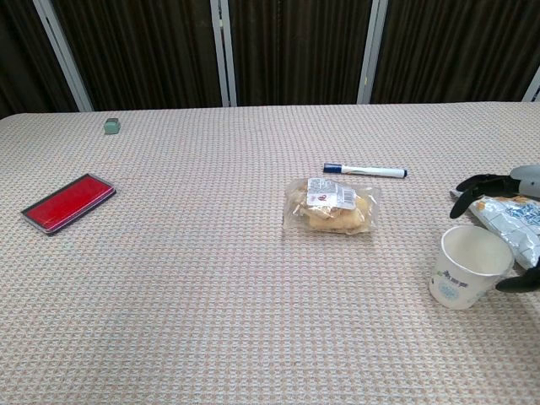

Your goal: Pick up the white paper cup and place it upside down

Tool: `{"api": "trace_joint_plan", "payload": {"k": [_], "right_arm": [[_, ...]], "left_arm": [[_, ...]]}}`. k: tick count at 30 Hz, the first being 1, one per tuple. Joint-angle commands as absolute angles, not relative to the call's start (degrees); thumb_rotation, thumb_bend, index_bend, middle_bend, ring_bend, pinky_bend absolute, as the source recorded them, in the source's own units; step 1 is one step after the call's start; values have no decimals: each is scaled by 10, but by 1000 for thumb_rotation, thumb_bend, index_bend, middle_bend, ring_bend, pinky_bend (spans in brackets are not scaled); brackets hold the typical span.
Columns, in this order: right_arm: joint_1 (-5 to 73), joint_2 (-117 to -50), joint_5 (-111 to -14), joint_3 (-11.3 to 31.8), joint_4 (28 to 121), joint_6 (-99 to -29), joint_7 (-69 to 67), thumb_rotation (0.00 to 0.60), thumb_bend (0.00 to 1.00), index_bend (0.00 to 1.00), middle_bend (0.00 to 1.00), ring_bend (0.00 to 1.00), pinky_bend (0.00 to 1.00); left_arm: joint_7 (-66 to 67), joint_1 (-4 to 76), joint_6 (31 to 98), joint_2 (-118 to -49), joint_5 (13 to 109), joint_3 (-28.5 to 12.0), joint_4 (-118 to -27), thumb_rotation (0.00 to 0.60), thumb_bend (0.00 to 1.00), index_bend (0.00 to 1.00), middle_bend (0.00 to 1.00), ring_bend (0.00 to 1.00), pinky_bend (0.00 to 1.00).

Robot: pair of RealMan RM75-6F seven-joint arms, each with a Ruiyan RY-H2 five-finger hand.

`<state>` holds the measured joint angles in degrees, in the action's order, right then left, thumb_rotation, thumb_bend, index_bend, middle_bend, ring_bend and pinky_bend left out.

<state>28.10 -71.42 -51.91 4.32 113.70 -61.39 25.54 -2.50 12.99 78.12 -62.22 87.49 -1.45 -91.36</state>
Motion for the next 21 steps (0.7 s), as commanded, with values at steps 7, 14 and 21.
{"api": "trace_joint_plan", "payload": {"k": [7,14,21], "right_arm": [[294,-736,-498,43,1125,-615,265,600,80,292,0,0,0],[297,-746,-493,45,1121,-622,265,600,145,406,2,0,0],[297,-748,-505,59,1126,-633,240,600,156,428,27,0,0]], "left_arm": [[-26,130,781,-622,875,-15,-914,600,132,0,0,0,0],[-27,130,780,-622,875,-15,-913,600,132,0,0,0,0],[-26,130,781,-622,875,-15,-914,600,132,0,0,0,0]]}}
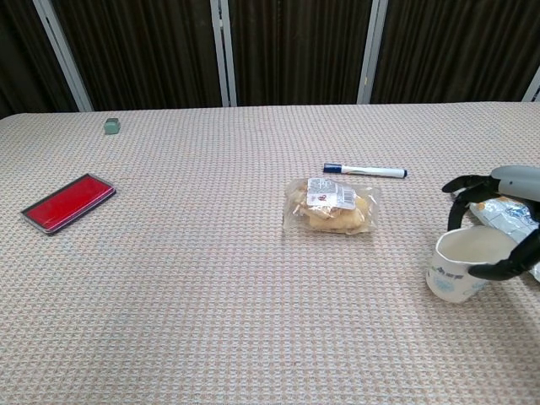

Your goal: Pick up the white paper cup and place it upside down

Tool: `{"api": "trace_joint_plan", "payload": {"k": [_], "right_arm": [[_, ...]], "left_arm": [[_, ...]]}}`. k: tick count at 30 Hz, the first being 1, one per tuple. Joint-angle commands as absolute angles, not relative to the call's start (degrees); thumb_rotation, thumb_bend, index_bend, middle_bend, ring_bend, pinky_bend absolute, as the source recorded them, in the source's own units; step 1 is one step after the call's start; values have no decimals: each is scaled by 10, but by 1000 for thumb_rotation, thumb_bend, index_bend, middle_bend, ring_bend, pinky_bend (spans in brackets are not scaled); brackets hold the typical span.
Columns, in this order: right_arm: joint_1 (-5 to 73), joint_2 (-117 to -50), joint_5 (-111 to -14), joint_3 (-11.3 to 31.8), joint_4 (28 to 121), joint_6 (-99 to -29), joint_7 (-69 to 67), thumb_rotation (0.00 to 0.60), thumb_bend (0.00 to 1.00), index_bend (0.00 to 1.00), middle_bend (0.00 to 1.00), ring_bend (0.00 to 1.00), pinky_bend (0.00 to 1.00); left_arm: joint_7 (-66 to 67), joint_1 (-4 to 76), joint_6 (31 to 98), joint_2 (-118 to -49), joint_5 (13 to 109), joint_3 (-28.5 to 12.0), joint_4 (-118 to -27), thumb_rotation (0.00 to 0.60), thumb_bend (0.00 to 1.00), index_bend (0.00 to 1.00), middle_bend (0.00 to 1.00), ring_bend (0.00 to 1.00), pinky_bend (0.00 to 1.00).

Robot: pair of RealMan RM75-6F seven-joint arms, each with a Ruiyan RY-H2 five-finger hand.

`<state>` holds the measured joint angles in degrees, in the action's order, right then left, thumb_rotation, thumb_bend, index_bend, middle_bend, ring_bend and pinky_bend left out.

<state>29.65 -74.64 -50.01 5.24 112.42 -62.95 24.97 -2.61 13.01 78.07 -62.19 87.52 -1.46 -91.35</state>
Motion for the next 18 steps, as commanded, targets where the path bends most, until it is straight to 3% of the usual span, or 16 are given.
{"api": "trace_joint_plan", "payload": {"k": [1,11,18], "right_arm": [[297,-749,-506,63,1127,-633,237,600,156,428,27,0,0],[324,-778,-487,101,1126,-628,218,600,156,428,27,0,0],[334,-801,-461,93,1109,-624,227,600,157,428,27,0,0]], "left_arm": [[-26,130,781,-622,875,-15,-914,600,131,0,0,0,0],[-26,130,781,-622,874,-15,-913,600,133,0,0,0,0],[-27,130,779,-622,873,-15,-913,600,131,0,0,0,0]]}}
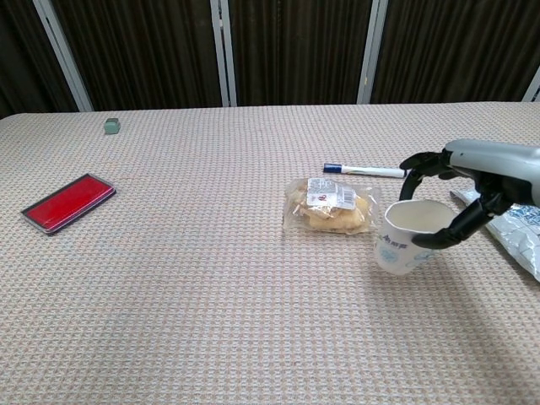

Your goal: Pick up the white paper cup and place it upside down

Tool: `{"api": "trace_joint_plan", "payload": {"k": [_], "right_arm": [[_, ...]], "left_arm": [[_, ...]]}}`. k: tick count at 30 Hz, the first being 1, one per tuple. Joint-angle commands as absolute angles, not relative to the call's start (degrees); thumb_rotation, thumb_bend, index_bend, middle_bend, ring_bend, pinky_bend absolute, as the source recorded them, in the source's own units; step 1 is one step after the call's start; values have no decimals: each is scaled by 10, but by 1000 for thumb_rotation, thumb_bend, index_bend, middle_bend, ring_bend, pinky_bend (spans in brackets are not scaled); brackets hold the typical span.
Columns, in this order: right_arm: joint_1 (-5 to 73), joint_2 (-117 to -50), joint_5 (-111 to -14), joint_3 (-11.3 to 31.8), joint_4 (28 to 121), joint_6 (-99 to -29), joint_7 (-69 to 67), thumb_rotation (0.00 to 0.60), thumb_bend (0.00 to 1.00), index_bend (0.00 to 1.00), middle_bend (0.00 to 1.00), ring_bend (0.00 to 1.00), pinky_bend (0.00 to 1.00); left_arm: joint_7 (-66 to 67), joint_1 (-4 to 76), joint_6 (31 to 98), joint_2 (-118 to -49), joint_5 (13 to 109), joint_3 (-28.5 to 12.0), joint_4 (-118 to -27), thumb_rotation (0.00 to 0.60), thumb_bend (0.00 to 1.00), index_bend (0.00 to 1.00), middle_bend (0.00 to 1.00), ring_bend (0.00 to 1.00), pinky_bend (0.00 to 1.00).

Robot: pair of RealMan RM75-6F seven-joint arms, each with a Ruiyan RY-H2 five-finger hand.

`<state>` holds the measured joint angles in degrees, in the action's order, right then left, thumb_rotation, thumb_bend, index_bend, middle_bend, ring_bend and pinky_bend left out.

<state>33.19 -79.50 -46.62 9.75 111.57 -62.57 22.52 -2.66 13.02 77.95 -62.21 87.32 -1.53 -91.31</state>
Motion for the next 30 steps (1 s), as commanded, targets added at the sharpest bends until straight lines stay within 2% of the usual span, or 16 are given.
{"api": "trace_joint_plan", "payload": {"k": [1,9,16,19,24,30], "right_arm": [[335,-804,-458,91,1102,-624,228,600,157,428,27,0,0],[337,-809,-427,88,1055,-628,233,600,157,427,22,0,0],[338,-817,-406,82,1021,-663,272,600,157,403,5,0,0],[340,-819,-399,76,1008,-679,300,600,156,351,0,0,0],[339,-832,-399,66,988,-716,345,600,156,192,0,0,0],[332,-838,-423,64,1000,-725,341,600,147,160,0,0,0]], "left_arm": [[-26,130,779,-622,873,-15,-914,600,132,0,0,0,0],[-24,131,778,-622,872,-16,-915,600,131,0,0,0,0],[-24,131,778,-622,872,-16,-915,600,133,0,0,0,0],[-24,130,779,-622,872,-16,-915,600,134,0,0,0,0],[-24,130,779,-622,872,-16,-915,600,133,0,0,0,0],[-23,130,779,-622,872,-16,-915,600,133,0,0,0,0]]}}
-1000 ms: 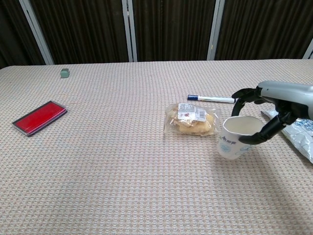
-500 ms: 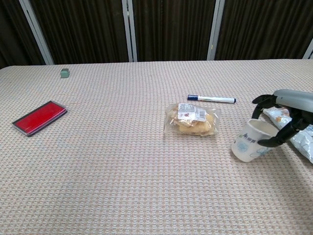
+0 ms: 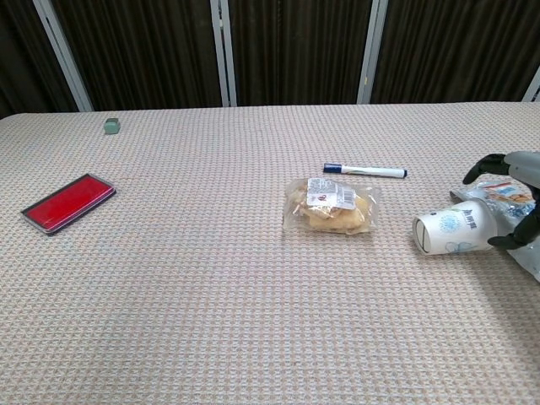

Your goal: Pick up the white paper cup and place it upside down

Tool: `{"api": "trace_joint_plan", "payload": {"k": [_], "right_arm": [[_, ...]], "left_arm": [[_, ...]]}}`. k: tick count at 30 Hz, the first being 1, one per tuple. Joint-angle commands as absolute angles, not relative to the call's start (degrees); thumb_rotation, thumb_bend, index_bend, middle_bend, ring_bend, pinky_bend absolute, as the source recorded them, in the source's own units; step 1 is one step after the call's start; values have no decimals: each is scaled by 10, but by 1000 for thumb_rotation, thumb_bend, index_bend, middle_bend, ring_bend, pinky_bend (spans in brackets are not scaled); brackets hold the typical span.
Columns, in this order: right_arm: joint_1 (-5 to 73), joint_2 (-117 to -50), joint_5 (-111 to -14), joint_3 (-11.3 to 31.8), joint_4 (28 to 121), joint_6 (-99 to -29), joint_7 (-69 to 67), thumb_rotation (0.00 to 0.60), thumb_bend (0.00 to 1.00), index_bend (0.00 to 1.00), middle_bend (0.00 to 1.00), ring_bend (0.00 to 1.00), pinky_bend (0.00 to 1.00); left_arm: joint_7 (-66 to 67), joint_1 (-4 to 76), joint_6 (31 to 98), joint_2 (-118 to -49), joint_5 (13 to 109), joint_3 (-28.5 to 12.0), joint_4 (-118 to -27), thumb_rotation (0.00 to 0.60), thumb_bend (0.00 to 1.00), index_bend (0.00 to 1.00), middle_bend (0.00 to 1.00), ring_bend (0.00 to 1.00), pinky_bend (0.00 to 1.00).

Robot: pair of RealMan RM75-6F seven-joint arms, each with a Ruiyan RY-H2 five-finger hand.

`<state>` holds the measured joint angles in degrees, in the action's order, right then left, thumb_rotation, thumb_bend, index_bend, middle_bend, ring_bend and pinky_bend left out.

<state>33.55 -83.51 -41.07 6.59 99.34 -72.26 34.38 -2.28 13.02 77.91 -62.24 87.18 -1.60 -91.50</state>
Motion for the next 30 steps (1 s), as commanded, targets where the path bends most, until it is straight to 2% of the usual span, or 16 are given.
{"api": "trace_joint_plan", "payload": {"k": [1,11,20,30], "right_arm": [[331,-840,-428,63,1003,-726,339,600,146,161,0,0,0],[334,-898,-509,44,968,-763,385,600,138,241,0,0,0],[335,-937,-507,49,924,-755,411,600,137,286,0,0,0],[335,-968,-515,53,866,-756,431,600,144,399,2,0,0]], "left_arm": [[-23,130,779,-622,872,-16,-915,600,132,0,0,0,0],[-26,130,779,-622,873,-16,-914,600,132,0,0,0,0],[-29,131,777,-621,873,-16,-913,600,132,0,0,0,0],[-28,132,775,-621,872,-16,-915,600,132,0,0,0,0]]}}
